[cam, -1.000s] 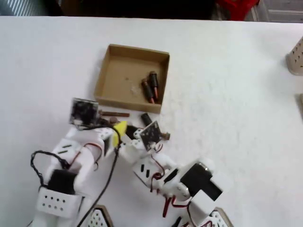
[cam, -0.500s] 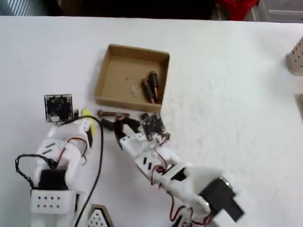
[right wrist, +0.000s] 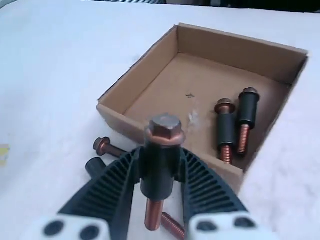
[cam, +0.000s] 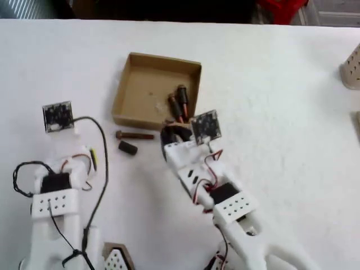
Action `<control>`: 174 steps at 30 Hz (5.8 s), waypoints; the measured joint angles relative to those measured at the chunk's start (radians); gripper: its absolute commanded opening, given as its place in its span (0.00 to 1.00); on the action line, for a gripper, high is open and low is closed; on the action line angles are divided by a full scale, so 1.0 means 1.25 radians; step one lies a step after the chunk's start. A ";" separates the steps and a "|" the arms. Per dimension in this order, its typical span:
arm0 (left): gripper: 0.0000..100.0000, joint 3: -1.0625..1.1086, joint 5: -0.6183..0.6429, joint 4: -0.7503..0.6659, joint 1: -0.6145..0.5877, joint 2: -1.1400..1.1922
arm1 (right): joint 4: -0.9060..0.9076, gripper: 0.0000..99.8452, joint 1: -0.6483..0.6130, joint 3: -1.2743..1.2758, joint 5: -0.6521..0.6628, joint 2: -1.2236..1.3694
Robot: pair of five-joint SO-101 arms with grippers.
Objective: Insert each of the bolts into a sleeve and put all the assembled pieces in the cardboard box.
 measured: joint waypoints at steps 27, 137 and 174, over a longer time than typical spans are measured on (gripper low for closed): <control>0.09 0.200 -0.194 0.032 0.006 -0.275 | 0.469 0.02 0.157 -0.916 0.146 0.698; 0.09 0.200 -0.228 0.032 0.006 -0.275 | 0.860 0.09 0.014 -0.989 0.241 0.943; 0.09 0.173 -0.230 0.055 0.086 -0.242 | 0.975 0.02 0.414 -0.506 0.248 0.320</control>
